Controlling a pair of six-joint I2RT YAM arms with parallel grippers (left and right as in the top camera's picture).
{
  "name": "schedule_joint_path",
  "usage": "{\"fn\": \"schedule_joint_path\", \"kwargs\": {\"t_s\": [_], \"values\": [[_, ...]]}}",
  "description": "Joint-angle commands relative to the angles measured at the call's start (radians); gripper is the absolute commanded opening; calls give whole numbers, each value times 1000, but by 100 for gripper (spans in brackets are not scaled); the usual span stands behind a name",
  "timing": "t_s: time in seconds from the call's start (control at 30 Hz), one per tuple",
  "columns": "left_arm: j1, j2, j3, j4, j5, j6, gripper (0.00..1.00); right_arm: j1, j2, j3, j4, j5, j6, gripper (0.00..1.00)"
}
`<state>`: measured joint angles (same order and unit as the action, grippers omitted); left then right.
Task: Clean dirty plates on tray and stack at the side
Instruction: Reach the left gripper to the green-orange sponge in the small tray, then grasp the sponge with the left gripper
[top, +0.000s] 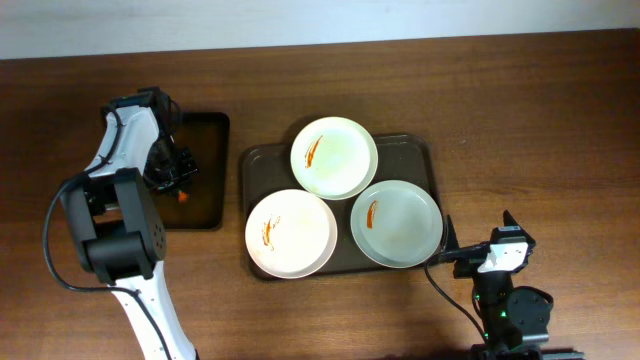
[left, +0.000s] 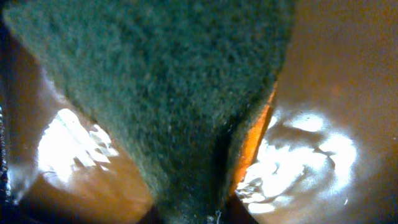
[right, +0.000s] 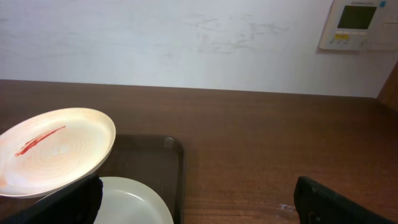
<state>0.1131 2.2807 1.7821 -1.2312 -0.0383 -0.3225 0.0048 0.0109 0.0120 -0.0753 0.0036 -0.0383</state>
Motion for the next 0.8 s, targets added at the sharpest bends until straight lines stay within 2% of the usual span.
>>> {"fn": "schedule_joint_path", "kwargs": {"t_s": [0.0, 0.07, 0.1, 0.13, 0.17, 0.2, 0.27, 0.33, 0.37, 0.43, 0.47, 0.5, 0.53, 0.6, 0.67, 0.7, 0.73, 0.77], "values": [[1, 12, -10, -3, -18, 3, 1, -7, -7, -6, -6, 8, -6, 98], [1, 12, -10, 1, -18, 3, 0, -7, -7, -6, -6, 8, -6, 98], [2, 12, -10, 6, -19, 3, 5, -7, -7, -6, -6, 8, -6, 98], [2, 12, -10, 14, -19, 3, 53, -7, -7, -6, -6, 8, -6, 98], [2, 12, -10, 20, -19, 3, 75, -7, -7, -6, -6, 8, -6, 98], [2, 12, -10, 32, -27, 3, 82, -7, -7, -6, -6, 8, -6, 98], [2, 12, -10, 59, -95, 3, 82, -7, -7, -6, -6, 8, -6, 98], [2, 12, -10, 79, -140, 3, 95, -7, -7, -6, -6, 8, -6, 98], [2, 12, -10, 93, -143, 3, 95, -7, -7, -6, -6, 8, -6, 98], [2, 12, -10, 117, -143, 3, 90, -7, -7, -6, -6, 8, -6, 99], [2, 12, -10, 126, -142, 3, 70, -7, -7, -6, -6, 8, -6, 98], [2, 12, -10, 133, -142, 3, 43, -7, -7, -6, -6, 8, -6, 98], [2, 12, -11, 137, -142, 3, 25, -7, -7, -6, -6, 8, -6, 98], [2, 12, -11, 136, -142, 3, 0, -7, -7, -6, -6, 8, -6, 99], [2, 12, -11, 136, -142, 3, 0, -7, -7, -6, -6, 8, -6, 98], [2, 12, -11, 138, -142, 3, 4, -7, -7, -6, -6, 8, -6, 98], [3, 12, -11, 141, -142, 3, 29, -7, -7, -6, -6, 8, -6, 98], [3, 12, -11, 145, -142, 3, 72, -7, -7, -6, -6, 8, -6, 98]]}}
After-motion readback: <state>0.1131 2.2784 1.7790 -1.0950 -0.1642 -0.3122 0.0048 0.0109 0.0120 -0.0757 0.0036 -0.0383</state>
